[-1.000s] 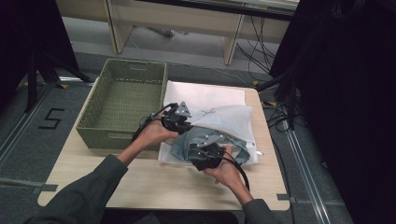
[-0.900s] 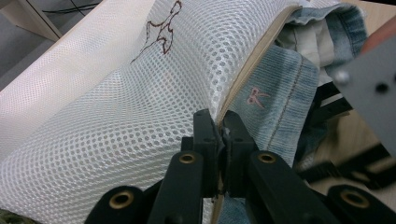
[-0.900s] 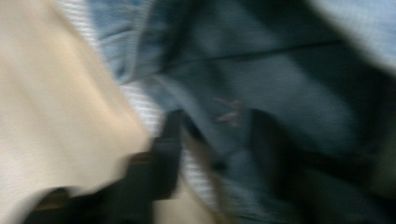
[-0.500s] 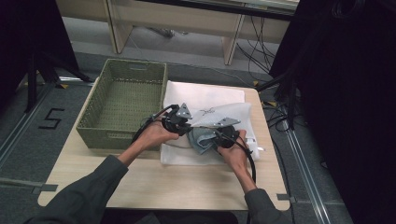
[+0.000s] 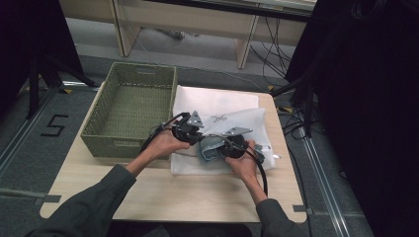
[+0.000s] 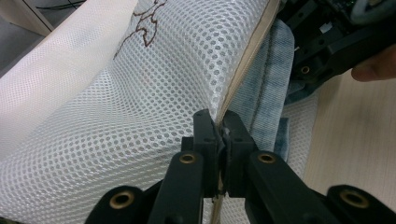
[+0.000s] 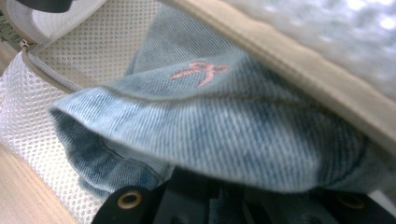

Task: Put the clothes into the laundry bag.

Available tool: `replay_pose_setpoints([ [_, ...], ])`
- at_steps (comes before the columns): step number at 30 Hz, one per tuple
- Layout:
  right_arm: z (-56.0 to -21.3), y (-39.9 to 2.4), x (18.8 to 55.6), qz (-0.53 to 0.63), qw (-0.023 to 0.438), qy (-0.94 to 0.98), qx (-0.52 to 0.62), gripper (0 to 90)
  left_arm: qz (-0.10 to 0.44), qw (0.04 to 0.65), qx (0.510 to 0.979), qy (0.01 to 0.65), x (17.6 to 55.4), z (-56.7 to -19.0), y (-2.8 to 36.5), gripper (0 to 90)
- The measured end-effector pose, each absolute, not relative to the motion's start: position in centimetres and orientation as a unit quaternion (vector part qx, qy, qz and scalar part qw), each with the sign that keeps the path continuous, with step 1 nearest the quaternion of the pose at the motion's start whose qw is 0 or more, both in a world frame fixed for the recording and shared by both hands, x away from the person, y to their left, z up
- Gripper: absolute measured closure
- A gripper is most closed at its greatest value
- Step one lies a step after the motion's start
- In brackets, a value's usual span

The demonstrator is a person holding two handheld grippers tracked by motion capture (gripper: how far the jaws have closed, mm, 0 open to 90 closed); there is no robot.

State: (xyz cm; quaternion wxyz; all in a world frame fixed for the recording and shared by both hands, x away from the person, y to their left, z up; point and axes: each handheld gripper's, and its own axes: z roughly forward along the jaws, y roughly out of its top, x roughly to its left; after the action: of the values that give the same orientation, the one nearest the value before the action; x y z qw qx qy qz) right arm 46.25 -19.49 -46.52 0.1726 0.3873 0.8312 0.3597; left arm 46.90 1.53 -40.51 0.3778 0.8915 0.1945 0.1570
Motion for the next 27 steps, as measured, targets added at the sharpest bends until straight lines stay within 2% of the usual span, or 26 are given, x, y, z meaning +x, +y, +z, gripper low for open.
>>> replay_pose_setpoints([
  [4,-46.5,-19.1,46.3,0.379,0.174,0.824,0.383,89.9,0.16,0.382,0.89,0.19,46.7,-40.0,1.5,85.9],
  [6,-46.8,-19.2,46.5,0.39,0.169,0.816,0.392,86.7,0.154,0.38,0.891,0.196,46.8,-40.3,1.5,85.8],
  [9,-47.0,-19.4,46.5,0.401,0.136,0.807,0.411,74.4,0.153,0.378,0.892,0.195,47.0,-40.6,1.5,85.8],
  [10,-46.7,-19.6,46.5,0.404,0.14,0.809,0.403,69.8,0.153,0.379,0.892,0.196,47.1,-40.6,1.6,85.8],
  [11,-45.5,-19.8,46.0,0.399,0.122,0.812,0.408,63.2,0.153,0.379,0.892,0.195,47.1,-40.6,1.6,85.7],
  [13,-44.1,-20.3,45.2,0.387,0.127,0.826,0.388,53.1,0.152,0.38,0.891,0.196,47.0,-40.6,1.6,85.7],
  [17,-41.9,-22.8,42.7,0.37,0.147,0.838,0.372,46.7,0.153,0.38,0.891,0.197,47.0,-40.6,1.8,85.7],
  [20,-41.5,-26.2,41.3,0.337,0.134,0.841,0.403,42.5,0.154,0.382,0.889,0.199,47.0,-40.6,1.7,85.7],
  [24,-43.7,-28.7,40.5,0.311,0.146,0.843,0.413,39.4,0.155,0.379,0.891,0.197,47.0,-40.6,1.5,85.7],
  [27,-45.4,-29.6,40.6,0.284,0.135,0.851,0.421,36.9,0.156,0.379,0.891,0.193,47.1,-40.6,1.4,85.7],
])
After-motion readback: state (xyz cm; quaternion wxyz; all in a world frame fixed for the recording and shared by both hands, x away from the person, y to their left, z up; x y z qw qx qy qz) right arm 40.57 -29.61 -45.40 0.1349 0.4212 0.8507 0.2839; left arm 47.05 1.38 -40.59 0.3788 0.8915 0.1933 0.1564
